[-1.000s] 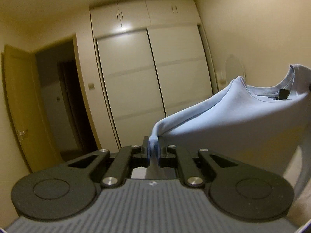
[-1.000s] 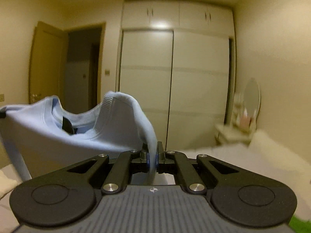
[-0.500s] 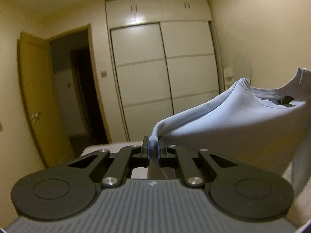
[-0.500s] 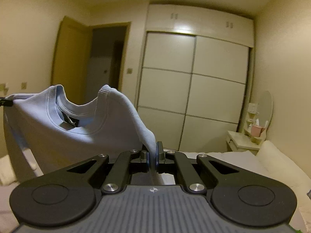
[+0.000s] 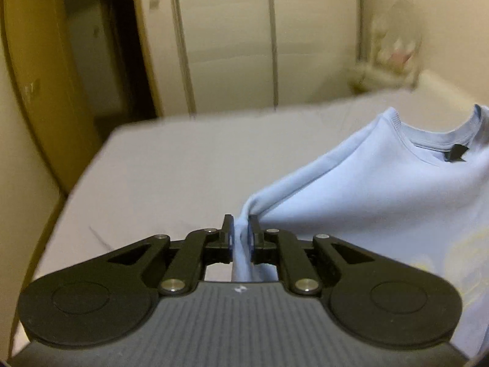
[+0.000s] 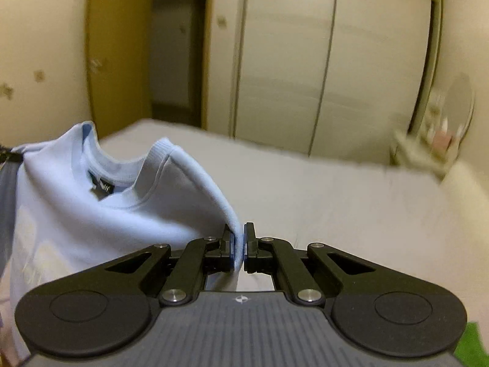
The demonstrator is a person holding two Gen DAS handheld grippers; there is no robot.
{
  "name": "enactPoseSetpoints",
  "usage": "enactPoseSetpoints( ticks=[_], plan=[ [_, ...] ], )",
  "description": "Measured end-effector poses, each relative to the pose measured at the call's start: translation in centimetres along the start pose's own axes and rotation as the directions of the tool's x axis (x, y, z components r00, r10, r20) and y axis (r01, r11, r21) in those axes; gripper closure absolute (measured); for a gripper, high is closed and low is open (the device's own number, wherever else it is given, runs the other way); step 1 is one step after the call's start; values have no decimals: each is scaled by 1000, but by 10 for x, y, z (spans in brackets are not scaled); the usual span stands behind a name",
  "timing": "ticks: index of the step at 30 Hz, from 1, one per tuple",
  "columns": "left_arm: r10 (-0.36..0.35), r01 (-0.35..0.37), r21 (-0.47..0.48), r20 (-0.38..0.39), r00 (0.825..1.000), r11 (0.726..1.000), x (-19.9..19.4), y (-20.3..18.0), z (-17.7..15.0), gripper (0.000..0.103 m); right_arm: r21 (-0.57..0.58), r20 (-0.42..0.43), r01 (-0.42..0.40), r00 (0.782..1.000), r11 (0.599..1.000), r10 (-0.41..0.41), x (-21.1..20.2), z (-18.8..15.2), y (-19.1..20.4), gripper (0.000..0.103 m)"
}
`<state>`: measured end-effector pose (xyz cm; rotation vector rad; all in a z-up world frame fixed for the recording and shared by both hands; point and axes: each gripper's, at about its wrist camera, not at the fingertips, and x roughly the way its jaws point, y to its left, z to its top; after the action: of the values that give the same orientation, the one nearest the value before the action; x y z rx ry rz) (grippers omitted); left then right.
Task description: Fold clothes
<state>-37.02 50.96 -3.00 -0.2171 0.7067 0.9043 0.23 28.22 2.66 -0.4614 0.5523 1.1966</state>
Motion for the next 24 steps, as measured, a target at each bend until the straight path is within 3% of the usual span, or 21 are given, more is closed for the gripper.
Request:
enactPoseSetpoints(
  ticks=[1,2,4,6,7,9,10,11,13,17,20,22,24],
  plan=[
    [13,-13,8,-48,999,1000,41,-2,-1,85,32,-55,18,998,999,-16,41,-1,-7,93],
    [36,-36,10,-97,995,999,79,-4,-2,81,63,-111,38,993,997,-31,82,-2,-14,76],
    [101,-98,30,-175,979,995,147,-9,-4,81,104,-234,108,969,989,-81,157,-12,-22,53],
    [149,-146,33,-228,962,989,182,-8,-16,81,122,-315,160,942,979,-115,208,-27,-22,53],
    [140,-143,7,-245,959,990,190,-4,-21,81,138,-323,164,940,977,-112,215,-35,-22,51],
    [101,-115,-35,-273,957,993,188,-1,-39,81,174,-310,155,946,972,-95,216,-50,-20,34],
    [79,-97,-47,-288,954,994,186,-1,-48,81,186,-300,158,949,970,-97,214,-58,-20,16],
    [58,-80,-58,-305,951,995,183,-2,-59,81,193,-287,166,952,967,-106,209,-66,-21,11],
    [26,-51,-63,-352,936,997,170,-8,-94,81,236,-309,174,946,956,-96,197,-90,-22,14],
    [-69,21,-110,-453,889,994,128,-32,-163,82,297,-373,70,927,952,48,156,-167,5,26],
    [-173,111,-148,-520,836,983,93,-60,-204,82,247,-452,-58,876,967,168,124,-215,48,39],
    [-263,193,-184,-551,792,964,73,-77,-226,82,227,-502,-143,831,963,241,102,-244,82,43],
    [-322,266,-182,-563,761,947,51,-91,-244,82,194,-545,-197,793,961,273,80,-268,116,44]
  ],
)
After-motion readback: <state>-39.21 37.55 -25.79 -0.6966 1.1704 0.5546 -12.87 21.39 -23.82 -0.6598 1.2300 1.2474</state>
